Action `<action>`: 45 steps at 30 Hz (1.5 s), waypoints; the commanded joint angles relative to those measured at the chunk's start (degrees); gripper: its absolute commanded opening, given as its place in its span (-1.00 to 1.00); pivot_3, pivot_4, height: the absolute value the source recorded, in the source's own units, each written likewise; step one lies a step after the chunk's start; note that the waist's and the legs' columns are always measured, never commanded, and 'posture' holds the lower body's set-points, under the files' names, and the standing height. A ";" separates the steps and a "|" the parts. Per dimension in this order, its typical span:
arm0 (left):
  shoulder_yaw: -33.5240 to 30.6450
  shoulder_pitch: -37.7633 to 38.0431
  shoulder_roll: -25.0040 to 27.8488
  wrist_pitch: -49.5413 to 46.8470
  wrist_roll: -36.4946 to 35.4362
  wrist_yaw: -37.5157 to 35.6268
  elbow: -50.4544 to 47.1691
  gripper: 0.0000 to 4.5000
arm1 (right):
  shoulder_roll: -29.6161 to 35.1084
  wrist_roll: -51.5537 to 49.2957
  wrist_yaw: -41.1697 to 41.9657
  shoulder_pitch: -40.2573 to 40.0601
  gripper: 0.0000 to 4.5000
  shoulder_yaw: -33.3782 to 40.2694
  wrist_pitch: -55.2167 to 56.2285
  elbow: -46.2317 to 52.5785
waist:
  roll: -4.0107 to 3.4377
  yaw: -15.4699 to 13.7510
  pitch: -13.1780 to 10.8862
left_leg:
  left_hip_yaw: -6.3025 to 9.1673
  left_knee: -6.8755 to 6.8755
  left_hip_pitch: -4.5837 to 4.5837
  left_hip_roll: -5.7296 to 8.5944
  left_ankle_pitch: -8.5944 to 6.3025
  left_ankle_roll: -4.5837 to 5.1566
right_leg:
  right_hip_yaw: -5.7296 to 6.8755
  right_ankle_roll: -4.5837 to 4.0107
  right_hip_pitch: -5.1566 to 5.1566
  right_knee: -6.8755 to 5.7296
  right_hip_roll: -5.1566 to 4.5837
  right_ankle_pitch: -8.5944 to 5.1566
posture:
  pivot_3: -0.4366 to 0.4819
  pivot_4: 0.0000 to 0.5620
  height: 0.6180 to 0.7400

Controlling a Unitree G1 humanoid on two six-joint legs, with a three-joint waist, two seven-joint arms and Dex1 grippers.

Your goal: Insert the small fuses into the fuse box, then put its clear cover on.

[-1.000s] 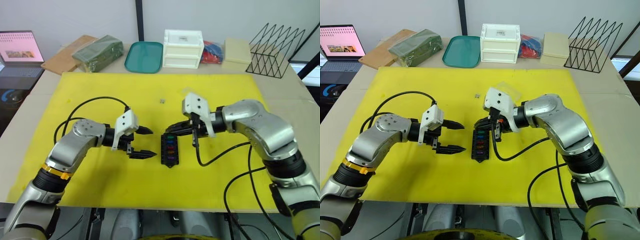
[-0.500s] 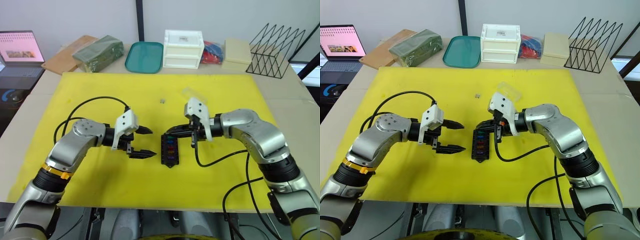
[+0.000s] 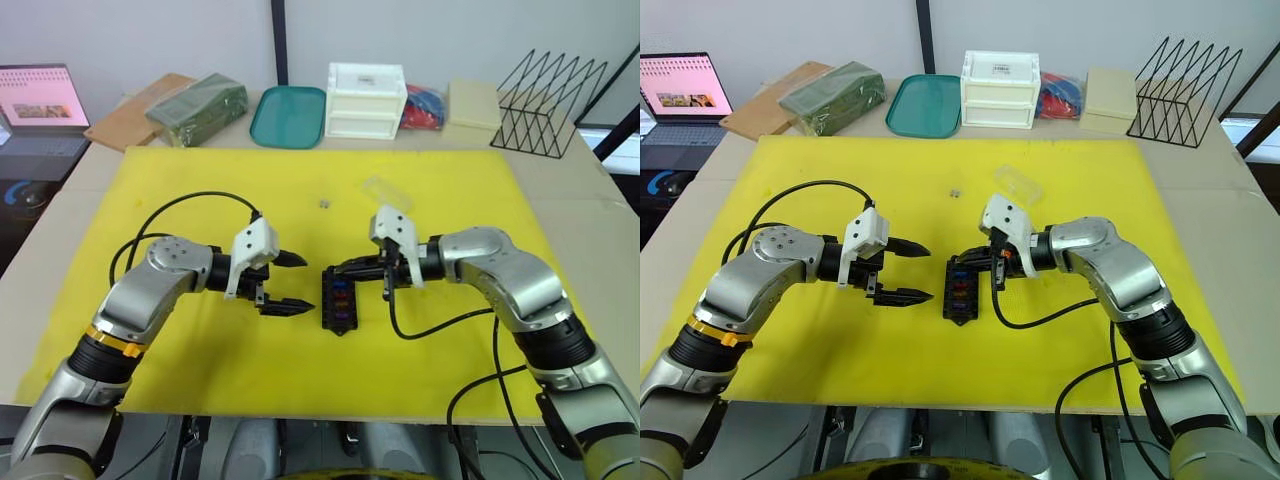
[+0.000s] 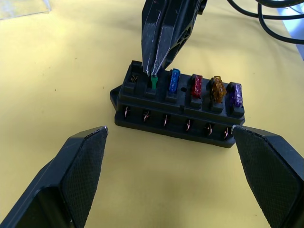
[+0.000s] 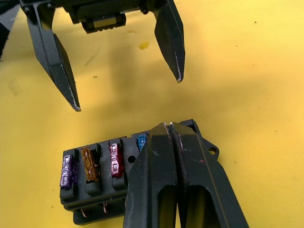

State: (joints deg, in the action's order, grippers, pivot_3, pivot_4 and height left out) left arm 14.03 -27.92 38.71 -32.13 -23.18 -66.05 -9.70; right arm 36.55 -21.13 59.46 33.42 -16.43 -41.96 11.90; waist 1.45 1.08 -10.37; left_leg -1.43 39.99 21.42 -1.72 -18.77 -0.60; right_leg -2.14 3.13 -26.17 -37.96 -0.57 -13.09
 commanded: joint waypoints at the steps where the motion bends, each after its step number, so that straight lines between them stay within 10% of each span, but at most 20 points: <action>1: -1.23 -1.09 0.01 0.26 -0.28 -0.09 -1.31 1.00 | 0.57 2.48 0.63 -1.17 -0.99 -3.35 0.52 -1.10 | 0.00 0.01 0.00 | 0.00 0.00 -0.03 0.00 0.00 0.00 | 0.00 0.00 0.03 0.00 0.00 0.00 | -0.05 -0.47 1.00; 24: -1.49 -1.00 -0.93 0.36 -0.42 0.63 -1.64 1.00 | 4.08 8.48 4.15 -0.01 -0.99 -11.24 -0.55 -0.53 | 0.02 -0.24 0.17 | 0.08 0.00 -0.26 -0.02 -0.03 0.04 | 0.28 0.00 0.58 0.32 -0.01 -0.01 | -0.05 -0.47 1.00; 45: -7.85 -0.55 0.49 -1.03 -5.37 -0.14 -2.45 1.00 | 4.88 -7.69 1.10 1.98 -0.99 12.09 -5.21 8.95 | 0.00 -0.30 0.11 | 0.24 -0.01 -0.13 -0.05 -0.04 0.07 | 0.52 0.00 0.66 0.56 -0.06 0.00 | -0.05 -0.47 1.00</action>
State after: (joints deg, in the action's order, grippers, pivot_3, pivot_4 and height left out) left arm 9.10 -28.07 38.38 -33.55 -27.07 -65.97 -10.96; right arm 40.24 -28.40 60.70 35.62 -7.25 -48.51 18.54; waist 1.45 0.78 -10.26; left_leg -1.18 39.98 21.30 -1.77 -18.81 -0.52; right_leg -1.61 3.13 -25.51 -37.38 -0.64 -13.10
